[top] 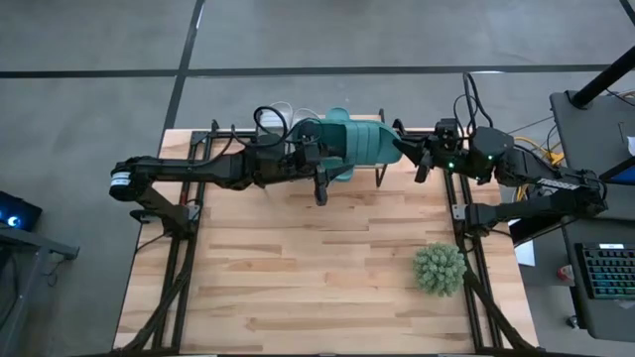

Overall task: Pick and place slides into the shelf
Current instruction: Put the green slide on the shelf

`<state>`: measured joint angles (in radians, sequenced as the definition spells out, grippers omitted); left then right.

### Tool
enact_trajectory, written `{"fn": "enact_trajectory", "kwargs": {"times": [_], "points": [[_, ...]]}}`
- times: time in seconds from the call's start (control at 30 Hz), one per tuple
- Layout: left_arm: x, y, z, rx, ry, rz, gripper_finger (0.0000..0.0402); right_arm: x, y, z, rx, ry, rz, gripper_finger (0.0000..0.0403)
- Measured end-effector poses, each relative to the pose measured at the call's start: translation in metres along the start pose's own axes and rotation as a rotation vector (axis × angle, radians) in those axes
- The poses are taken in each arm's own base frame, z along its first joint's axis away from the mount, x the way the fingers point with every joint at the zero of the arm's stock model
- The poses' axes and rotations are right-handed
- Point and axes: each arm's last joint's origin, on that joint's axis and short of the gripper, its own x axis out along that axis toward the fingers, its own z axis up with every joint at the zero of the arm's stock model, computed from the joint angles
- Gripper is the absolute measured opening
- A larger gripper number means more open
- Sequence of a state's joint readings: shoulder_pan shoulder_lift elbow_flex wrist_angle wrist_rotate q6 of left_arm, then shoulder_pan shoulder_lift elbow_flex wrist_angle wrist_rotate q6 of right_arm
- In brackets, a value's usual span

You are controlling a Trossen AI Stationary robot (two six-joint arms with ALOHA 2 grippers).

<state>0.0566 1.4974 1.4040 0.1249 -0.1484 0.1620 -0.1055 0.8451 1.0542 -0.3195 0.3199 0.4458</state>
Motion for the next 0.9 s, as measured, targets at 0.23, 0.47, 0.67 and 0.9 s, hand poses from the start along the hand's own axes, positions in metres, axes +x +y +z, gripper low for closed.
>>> {"fn": "enact_trajectory", "kwargs": {"times": [0.23,0.47,0.67,0.9], "points": [[-0.002,0.004,0.002,0.004,0.008,0.095,0.0226,-0.008,-0.002,0.003,0.005,-0.026,-0.016,0.0029],[-0.013,0.010,0.013,0.037,-0.005,0.206,0.0242,-0.022,-0.007,0.007,0.011,-0.056,-0.044,0.0029],[-0.031,0.019,0.029,0.051,-0.024,0.334,0.0242,-0.031,-0.010,0.011,0.042,-0.101,-0.097,0.0029],[-0.056,0.028,0.046,0.231,0.014,0.536,0.0242,-0.030,-0.013,0.012,0.152,-0.170,-0.203,0.0029]]}}
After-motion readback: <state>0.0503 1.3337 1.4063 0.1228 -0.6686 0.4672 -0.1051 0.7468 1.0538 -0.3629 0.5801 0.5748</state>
